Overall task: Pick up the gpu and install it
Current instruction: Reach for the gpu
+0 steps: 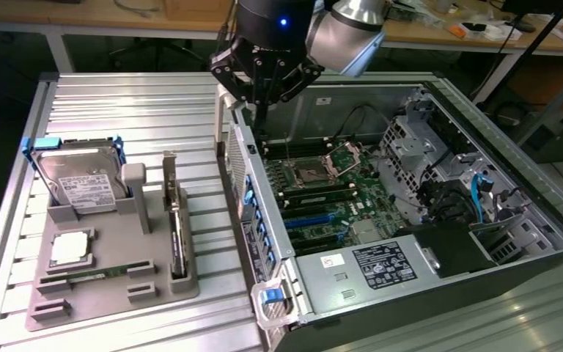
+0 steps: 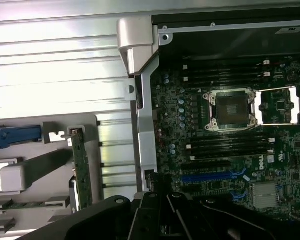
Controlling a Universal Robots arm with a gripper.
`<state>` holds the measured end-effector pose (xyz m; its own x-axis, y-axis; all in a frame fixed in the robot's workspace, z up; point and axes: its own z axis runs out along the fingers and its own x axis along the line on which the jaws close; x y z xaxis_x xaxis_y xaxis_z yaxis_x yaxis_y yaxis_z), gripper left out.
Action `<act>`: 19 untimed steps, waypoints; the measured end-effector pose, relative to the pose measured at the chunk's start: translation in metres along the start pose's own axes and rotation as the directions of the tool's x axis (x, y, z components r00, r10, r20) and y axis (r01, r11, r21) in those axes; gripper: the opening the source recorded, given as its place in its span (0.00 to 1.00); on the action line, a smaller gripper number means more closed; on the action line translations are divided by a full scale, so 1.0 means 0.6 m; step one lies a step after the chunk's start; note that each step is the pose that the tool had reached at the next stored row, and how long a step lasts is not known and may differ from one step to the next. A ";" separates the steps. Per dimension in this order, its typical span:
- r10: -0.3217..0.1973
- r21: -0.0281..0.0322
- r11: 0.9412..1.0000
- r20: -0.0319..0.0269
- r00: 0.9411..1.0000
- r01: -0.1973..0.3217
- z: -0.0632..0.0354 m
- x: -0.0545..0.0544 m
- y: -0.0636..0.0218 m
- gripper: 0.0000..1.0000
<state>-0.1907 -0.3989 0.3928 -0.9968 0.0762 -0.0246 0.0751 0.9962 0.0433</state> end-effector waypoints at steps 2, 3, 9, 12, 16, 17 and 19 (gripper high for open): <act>0.000 0.000 1.000 0.000 1.000 0.000 0.000 0.004 0.000 0.11; 0.000 0.000 1.000 0.000 1.000 0.000 0.000 0.006 0.000 0.11; 0.000 0.000 1.000 0.000 1.000 0.000 0.000 0.016 -0.001 0.11; 0.000 0.000 1.000 0.000 1.000 0.000 -0.001 0.021 -0.002 0.11; 0.000 0.000 1.000 0.000 1.000 0.000 -0.001 0.027 -0.002 0.11; 0.000 0.000 1.000 0.000 1.000 0.000 -0.001 0.030 -0.002 0.11; 0.000 0.000 1.000 0.000 1.000 0.000 -0.001 0.033 -0.002 0.11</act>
<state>-0.2105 -0.3989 0.3928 -0.9968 0.0762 -0.0245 0.0751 0.9962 0.0431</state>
